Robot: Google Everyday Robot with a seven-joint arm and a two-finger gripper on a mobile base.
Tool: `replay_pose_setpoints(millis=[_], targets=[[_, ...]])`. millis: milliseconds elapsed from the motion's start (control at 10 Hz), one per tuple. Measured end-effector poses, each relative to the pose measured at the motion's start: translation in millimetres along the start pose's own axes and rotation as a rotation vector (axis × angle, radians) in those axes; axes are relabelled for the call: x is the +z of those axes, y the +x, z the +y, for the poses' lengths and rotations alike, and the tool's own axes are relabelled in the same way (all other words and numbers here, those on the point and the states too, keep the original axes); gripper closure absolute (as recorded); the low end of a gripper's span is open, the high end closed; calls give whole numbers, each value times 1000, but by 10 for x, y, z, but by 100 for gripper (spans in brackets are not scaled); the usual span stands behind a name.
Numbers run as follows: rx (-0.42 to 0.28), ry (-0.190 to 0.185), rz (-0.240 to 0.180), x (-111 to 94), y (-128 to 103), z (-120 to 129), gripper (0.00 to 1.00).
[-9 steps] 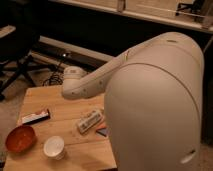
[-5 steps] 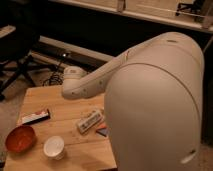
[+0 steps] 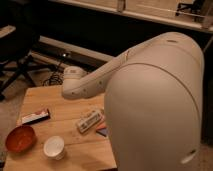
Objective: Place the eraser in the ceramic cup
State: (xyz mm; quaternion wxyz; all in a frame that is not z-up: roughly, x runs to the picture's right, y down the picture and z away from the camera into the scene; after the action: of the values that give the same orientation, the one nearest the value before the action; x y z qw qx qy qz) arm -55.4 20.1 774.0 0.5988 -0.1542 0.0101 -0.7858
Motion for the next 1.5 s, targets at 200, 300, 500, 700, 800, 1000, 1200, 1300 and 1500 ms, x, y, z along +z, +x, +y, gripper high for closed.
replay_pose_setpoints(millis=[200,300,500,700,800,1000,1200,1300,1500], targets=[[0,0,0,0,0,0,93],[0,0,0,0,0,0,93],[0,0,0,0,0,0,93],[0,0,0,0,0,-1,93],[0,0,0,0,0,0,93],[0,0,0,0,0,0,93],[-27,-10,21,-39,77,-7,93],[-67,-10,42,-84,158,-71,93],[-225,18,123,-245,456,-388,93]])
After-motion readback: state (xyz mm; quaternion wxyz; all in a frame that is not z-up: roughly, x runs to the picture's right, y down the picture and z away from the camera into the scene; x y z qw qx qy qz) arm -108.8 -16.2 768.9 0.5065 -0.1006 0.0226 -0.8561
